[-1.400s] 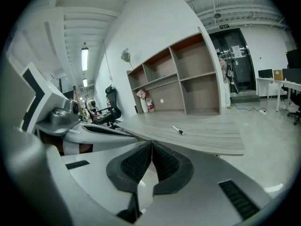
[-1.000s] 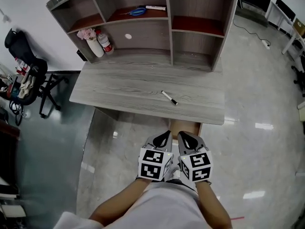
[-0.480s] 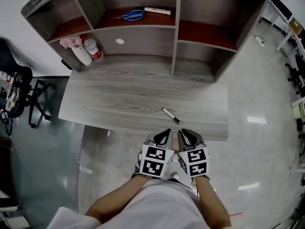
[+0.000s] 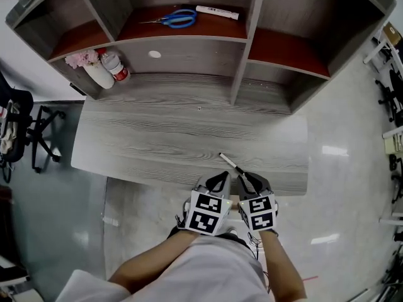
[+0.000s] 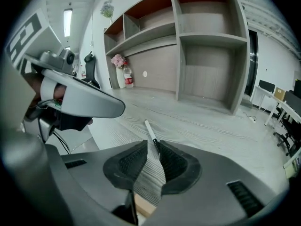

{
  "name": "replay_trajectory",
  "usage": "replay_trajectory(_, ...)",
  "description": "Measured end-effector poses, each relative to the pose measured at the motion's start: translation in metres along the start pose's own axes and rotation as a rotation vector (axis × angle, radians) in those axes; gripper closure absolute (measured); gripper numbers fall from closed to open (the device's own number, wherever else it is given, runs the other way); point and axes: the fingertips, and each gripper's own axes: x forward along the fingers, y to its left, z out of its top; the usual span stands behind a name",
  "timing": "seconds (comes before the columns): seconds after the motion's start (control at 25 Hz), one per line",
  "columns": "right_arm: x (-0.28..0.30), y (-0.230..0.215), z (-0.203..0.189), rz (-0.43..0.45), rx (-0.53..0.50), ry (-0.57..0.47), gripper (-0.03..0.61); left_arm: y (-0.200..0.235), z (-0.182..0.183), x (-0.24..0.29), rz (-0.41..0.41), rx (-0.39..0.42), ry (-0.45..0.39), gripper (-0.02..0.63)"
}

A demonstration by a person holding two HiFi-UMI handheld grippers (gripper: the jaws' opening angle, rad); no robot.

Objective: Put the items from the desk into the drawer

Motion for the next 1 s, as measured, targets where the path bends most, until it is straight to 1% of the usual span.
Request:
replay_trajectory(0.08, 0.006, -0.002, -0.003, 0.002, -0.003, 0.018, 0.49, 0.004, 0.0, 0.003, -0.007, 0.0, 0.006, 0.612)
replay_trajectory(0.36, 0.026, -0.008, -0.009, 0.007, -0.017, 0.053, 0.489, 0.016, -0.004, 0.006, -0.016, -0.002, 0.025, 0.611)
replay_trajectory(0.48, 0.031, -0.009, -0.011, 0.015, 0.009, 0.07, 0.5, 0.019, -0.006, 0.005, -0.01, -0.007, 0.031, 0.611)
replay_trajectory(0.64, 0.03, -0.011, -0.014, 0.002, 0.011, 0.07, 0.54, 0.02, -0.012, 0.001, 0.001, -0.017, 0.036, 0.611)
replay_trajectory(0.84, 0.021, -0.004, -0.016, 0.012, 0.016, 0.049, 0.54, 0.015, -0.018, -0.005, 0.024, -0.027, 0.029, 0.611)
replay_trajectory(1.0, 0.005, 0.005, -0.022, 0.029, 0.029, 0.03, 0.54, 0.004, -0.026, -0.011, 0.043, -0.037, 0.027, 0.611)
